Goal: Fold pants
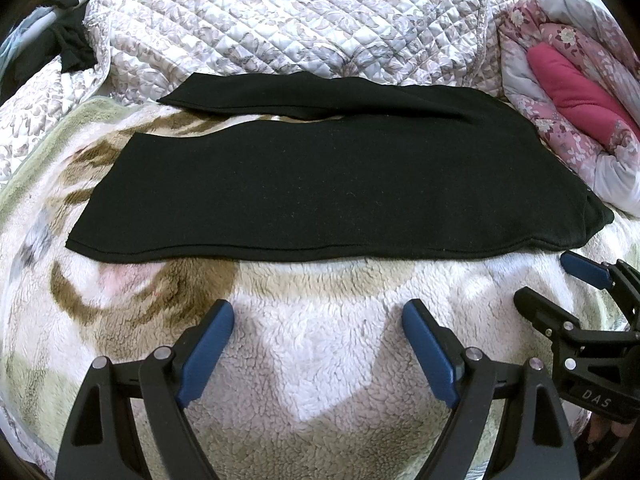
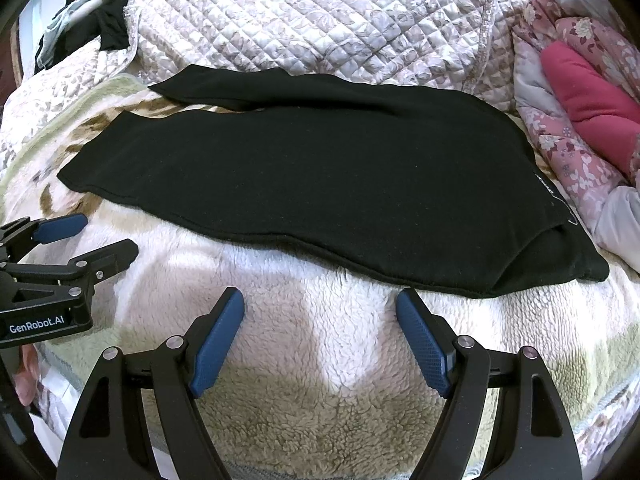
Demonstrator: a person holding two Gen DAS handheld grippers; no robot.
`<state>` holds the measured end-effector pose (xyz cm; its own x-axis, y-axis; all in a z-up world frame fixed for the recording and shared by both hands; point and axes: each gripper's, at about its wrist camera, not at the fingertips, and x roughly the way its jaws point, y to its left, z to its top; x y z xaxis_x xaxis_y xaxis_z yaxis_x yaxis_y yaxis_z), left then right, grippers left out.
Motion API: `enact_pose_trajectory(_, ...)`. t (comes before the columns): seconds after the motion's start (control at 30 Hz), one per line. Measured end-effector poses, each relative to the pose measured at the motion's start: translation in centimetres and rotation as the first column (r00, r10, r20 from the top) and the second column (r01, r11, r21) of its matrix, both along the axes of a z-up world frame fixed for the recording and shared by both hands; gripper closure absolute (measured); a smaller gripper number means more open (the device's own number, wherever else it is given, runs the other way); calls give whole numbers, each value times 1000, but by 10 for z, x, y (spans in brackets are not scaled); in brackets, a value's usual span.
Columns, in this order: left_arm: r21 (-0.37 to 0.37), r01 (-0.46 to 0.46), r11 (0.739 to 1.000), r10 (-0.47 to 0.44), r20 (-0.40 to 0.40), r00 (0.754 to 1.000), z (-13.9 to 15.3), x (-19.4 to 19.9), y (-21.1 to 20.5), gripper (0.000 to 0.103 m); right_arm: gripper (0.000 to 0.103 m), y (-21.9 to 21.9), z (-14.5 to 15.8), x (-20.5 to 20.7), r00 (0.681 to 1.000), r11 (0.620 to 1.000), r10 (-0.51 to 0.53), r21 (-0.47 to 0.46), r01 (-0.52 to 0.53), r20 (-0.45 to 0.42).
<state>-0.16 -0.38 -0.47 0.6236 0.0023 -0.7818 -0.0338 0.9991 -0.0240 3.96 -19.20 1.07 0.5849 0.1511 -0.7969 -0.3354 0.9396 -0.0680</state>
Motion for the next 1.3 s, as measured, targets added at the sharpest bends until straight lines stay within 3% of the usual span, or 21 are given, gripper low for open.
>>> enact_pose_trajectory(1.3,5,1,1000,-1,0,1000,1,0,0,13,25,0,1,2,1000,1000,-1,3,1,-10)
